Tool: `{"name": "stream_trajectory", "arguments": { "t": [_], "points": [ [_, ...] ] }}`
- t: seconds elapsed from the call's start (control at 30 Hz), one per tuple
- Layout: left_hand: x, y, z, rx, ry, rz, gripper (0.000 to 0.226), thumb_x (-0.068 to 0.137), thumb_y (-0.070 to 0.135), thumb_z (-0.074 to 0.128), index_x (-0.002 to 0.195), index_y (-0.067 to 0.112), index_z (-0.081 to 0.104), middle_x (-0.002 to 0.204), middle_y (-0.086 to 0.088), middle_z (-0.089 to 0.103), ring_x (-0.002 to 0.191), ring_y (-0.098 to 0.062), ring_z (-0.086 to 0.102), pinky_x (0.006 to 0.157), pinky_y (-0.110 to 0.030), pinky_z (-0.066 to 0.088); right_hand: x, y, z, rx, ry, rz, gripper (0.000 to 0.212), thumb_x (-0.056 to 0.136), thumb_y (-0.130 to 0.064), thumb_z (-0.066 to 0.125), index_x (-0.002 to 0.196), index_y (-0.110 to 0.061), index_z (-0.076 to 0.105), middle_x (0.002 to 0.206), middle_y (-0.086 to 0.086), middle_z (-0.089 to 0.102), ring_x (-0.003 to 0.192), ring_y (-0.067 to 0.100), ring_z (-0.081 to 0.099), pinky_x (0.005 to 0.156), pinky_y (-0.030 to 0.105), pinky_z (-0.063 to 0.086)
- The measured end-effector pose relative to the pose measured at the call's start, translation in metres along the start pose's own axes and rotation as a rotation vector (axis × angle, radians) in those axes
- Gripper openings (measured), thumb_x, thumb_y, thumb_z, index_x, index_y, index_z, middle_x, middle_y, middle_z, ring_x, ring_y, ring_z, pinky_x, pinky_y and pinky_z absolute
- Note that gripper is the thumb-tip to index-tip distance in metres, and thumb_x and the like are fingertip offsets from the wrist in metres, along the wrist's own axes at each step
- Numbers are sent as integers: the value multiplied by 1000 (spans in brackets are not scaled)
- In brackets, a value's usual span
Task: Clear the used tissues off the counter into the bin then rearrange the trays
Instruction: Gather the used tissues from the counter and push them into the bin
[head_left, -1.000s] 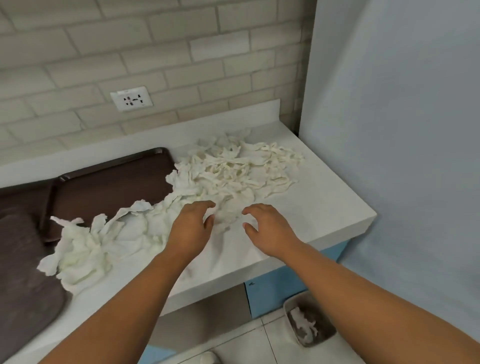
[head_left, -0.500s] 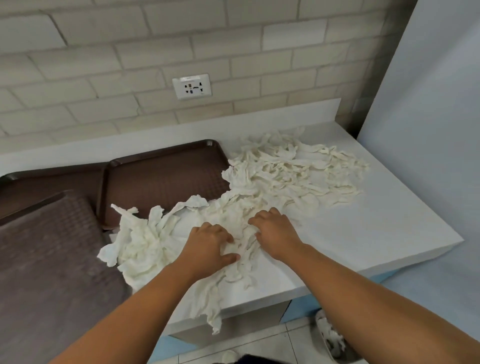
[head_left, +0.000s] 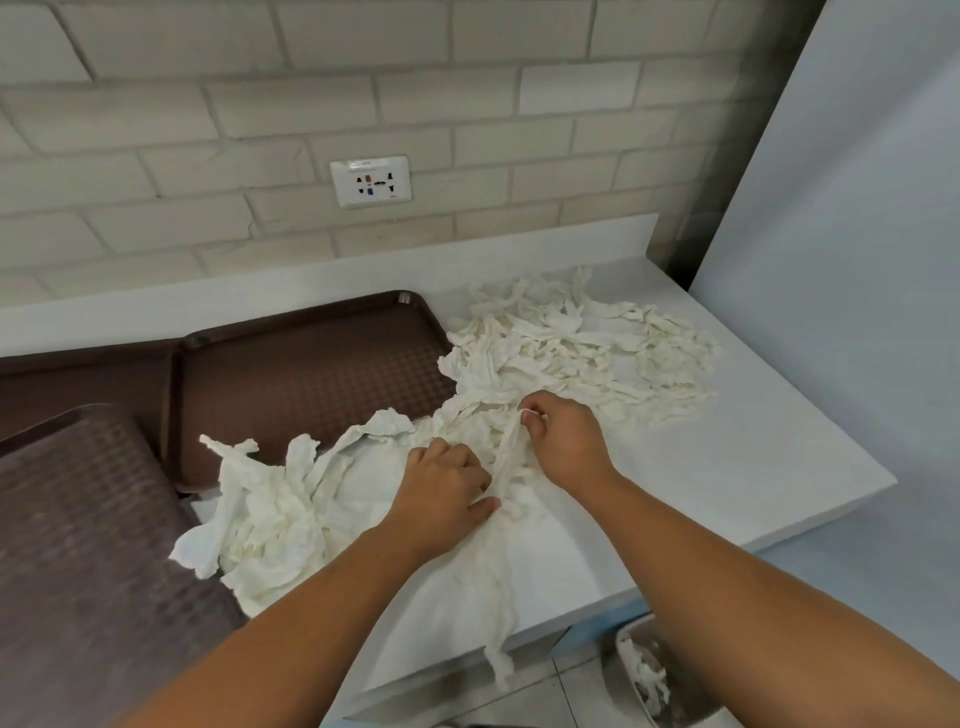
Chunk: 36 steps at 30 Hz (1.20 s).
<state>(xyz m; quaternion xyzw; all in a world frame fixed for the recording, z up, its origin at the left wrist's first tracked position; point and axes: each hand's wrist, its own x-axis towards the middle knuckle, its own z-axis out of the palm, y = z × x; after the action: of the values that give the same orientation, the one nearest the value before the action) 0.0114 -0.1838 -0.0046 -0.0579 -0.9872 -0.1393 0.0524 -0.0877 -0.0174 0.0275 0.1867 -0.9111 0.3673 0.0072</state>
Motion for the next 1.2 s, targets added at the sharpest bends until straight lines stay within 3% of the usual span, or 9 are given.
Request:
{"name": "stream_trajectory", "arguments": {
  "t": [0.23,0.37,0.47,0.57,0.73,0.83,0.93,1.07,1.2],
  "points": [
    [30,-2,-26,-293,156,-159,24,93,41,62,76,24,61,77,10,60,76,-12,54,68,-26,39,12,-16,-27,358,23,187,24,102,-28,43,89,-19,62,80,-6,58,66,8,51,66,23,39],
    [47,8,-61,-663,198,-291,9,94,31,66,89,24,70,72,8,68,64,-5,64,63,-13,48,11,-17,-35,473,-10,270,40,97,-44,50,67,-20,40,66,-4,42,61,15,43,65,33,38],
    [60,20,-80,-1100,192,-340,7,93,11,68,99,10,70,82,-16,72,70,-22,72,73,-31,61,7,-17,-37,597,-63,375,31,96,-44,53,84,-16,49,79,5,54,63,20,58,64,36,47],
    [68,36,-88,-1342,157,-319,11,90,0,68,100,3,69,93,-26,70,80,-27,73,78,-31,60,1,-20,-37,854,-119,488,34,97,-39,55,110,-8,49,95,12,59,70,26,64,69,44,59],
    [74,58,-70,-993,141,-202,14,84,5,73,92,16,75,83,1,75,78,-10,72,71,-21,56,-1,-12,-42,1140,-185,516,40,99,-35,51,122,-3,47,119,27,62,96,41,69,80,48,58],
    [75,65,-53,-741,144,-113,17,82,10,74,89,25,77,86,9,73,80,-4,66,72,-18,50,-2,-10,-50,1016,-81,500,8,96,-6,48,104,-8,46,111,26,61,86,32,65,77,41,57],
    [78,64,-42,-580,99,-4,17,83,20,76,95,32,76,100,11,65,95,-9,59,86,-22,46,-3,-5,-57,879,-4,560,26,90,5,36,102,-15,49,106,20,61,81,27,59,61,32,49],
    [66,65,-46,-613,-30,-12,19,89,25,71,108,30,73,103,15,67,85,0,61,78,-11,46,-8,4,-69,880,45,586,28,93,1,35,106,-12,57,91,10,58,73,22,56,58,31,45],
    [44,63,-45,-579,-7,-115,14,92,30,68,105,33,72,96,18,68,81,2,61,71,-8,45,-20,21,-70,745,-28,502,17,89,-30,68,92,-14,61,102,6,62,82,23,62,58,31,50]
  ]
}}
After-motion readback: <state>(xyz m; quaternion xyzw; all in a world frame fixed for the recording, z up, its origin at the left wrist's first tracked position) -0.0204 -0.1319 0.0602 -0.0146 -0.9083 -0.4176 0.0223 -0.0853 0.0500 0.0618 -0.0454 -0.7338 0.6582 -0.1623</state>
